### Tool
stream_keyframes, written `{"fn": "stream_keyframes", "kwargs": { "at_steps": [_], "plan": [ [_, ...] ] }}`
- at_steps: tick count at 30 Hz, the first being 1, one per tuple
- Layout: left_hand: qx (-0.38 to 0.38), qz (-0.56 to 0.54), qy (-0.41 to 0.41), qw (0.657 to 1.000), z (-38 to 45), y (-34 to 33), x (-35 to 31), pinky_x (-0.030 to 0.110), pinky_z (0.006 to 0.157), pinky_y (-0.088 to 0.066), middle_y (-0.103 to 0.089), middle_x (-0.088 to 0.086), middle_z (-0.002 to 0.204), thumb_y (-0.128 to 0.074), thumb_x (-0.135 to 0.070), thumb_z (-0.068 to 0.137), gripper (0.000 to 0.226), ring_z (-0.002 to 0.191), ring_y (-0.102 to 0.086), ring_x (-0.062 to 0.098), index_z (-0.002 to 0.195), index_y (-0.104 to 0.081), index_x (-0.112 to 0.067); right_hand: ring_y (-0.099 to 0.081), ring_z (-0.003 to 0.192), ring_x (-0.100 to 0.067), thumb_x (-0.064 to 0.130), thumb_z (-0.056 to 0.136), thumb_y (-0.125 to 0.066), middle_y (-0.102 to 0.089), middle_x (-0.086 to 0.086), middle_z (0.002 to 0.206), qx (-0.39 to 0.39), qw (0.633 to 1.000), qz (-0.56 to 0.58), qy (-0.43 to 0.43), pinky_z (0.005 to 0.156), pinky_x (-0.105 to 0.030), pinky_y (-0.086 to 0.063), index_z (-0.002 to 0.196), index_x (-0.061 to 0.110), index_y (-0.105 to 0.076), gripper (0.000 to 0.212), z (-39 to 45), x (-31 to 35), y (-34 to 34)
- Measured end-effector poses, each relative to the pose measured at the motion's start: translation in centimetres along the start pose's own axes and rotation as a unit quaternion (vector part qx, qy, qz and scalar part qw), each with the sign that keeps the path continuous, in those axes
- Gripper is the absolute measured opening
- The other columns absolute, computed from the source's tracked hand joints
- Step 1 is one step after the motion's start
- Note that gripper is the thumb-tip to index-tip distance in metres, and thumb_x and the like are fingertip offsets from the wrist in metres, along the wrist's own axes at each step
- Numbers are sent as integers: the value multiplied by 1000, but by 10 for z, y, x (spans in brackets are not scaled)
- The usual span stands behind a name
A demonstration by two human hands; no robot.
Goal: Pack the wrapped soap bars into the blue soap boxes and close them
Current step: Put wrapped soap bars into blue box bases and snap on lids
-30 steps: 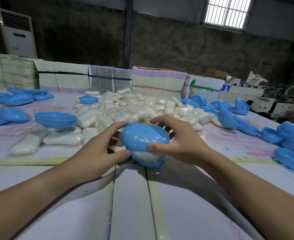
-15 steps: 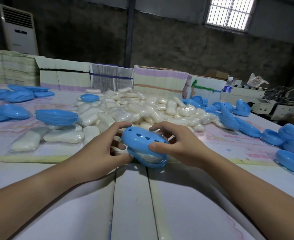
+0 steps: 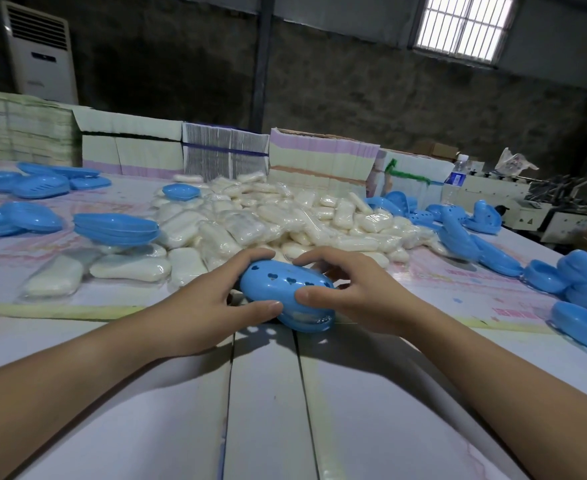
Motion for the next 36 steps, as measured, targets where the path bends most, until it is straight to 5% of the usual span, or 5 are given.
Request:
{"fn": "stream_keyframes", "kwargs": {
  "at_steps": [15, 18, 25, 30, 36],
  "plan": [
    [-2, 56, -16, 998, 9, 1, 2, 13, 77, -53, -60, -32, 105, -76, -56, 55, 65, 93, -66, 1, 112, -46, -60, -62, 93, -8, 64, 55, -71, -61, 13, 102, 17, 1000, 4, -12, 83, -35, -57, 113, 45, -59, 62, 0, -4, 2],
    [26, 83, -10, 996, 9, 0, 1, 7, 80, -47, -56, -35, 112, -75, -59, 54, 77, 104, -56, -13, 119, -35, -68, -62, 92, -8, 65, 55, -71, -62, 11, 101, 24, 1000, -12, -15, 82, -33, -57, 113, 46, -58, 62, -1, -6, 3],
    [40, 84, -4, 996, 8, 1, -1, 22, 89, -52, -56, -42, 110, -77, -61, 56, 74, 103, -59, -10, 116, -35, -69, -58, 92, 3, 65, 58, -71, -64, 17, 100, -2, 999, -47, 10, 73, -16, -49, 112, 47, -59, 58, -3, -4, 9],
    [36, 114, 14, 993, 9, 0, 0, 20, 87, -50, -56, -31, 108, -71, -73, 50, 79, 97, -56, -12, 117, -29, -71, -59, 90, -6, 68, 58, -71, -64, 10, 97, 76, 996, -42, -12, 81, -29, -52, 113, 48, -57, 60, -8, -13, 24],
    [24, 100, 3, 995, 9, 0, 2, 17, 86, -48, -62, -31, 108, -88, -46, 66, 69, 101, -58, -8, 121, -46, -54, -57, 100, 0, 71, 59, -65, -62, 21, 109, 53, 996, -68, 13, 81, -20, -49, 120, 50, -54, 65, -6, -11, 10]
  ]
}}
Point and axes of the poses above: each hand's wrist, its own z-axis towards the middle knuckle, its own y-axis out of the back of the hand, x = y × z, the point moved 1 cm from there along z, towards the middle knuckle
